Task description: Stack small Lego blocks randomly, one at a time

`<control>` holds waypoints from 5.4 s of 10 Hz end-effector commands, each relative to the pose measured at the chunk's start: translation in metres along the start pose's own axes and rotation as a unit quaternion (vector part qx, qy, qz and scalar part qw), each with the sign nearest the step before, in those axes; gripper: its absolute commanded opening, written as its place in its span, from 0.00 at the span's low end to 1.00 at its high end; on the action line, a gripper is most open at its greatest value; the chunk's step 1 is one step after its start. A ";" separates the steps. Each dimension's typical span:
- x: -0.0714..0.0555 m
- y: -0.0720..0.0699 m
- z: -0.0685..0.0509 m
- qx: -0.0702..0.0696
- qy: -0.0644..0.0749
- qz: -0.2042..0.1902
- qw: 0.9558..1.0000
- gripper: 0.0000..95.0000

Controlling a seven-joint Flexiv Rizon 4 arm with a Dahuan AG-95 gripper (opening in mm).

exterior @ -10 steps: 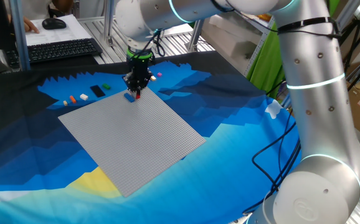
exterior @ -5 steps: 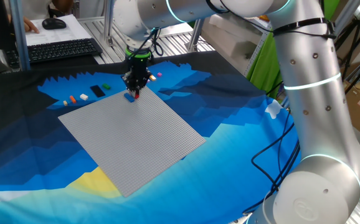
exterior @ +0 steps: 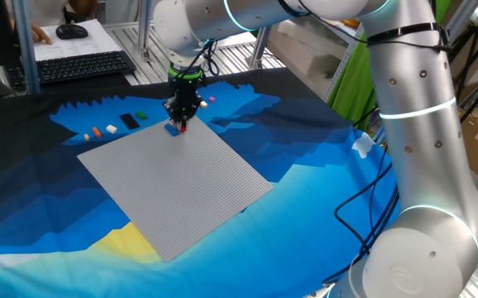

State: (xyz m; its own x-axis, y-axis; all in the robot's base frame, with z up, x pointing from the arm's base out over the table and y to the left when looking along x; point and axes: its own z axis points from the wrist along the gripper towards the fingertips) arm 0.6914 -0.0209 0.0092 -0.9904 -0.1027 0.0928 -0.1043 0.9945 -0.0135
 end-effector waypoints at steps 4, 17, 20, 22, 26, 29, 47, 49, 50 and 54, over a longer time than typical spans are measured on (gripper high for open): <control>0.003 0.000 0.001 -0.004 -0.002 -0.004 1.000 0.00; 0.002 0.003 0.002 -0.006 -0.007 -0.002 1.000 0.00; 0.001 0.003 0.003 -0.006 -0.008 -0.002 1.000 0.00; 0.000 0.003 0.004 -0.006 -0.009 -0.003 1.000 0.00; -0.004 0.003 0.002 -0.006 -0.008 -0.003 1.000 0.00; -0.004 0.003 0.002 -0.006 -0.008 -0.003 1.000 0.00; -0.006 0.006 0.003 -0.007 -0.008 -0.008 1.000 0.00; -0.008 0.006 0.003 -0.007 -0.008 -0.009 1.000 0.00; -0.008 0.006 0.003 -0.007 -0.008 -0.009 1.000 0.00; -0.006 0.005 0.003 -0.007 -0.006 -0.008 1.000 0.00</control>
State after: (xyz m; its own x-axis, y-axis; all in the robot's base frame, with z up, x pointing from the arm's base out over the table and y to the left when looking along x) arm 0.6966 -0.0152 0.0059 -0.9895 -0.1208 0.0796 -0.1211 0.9926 0.0008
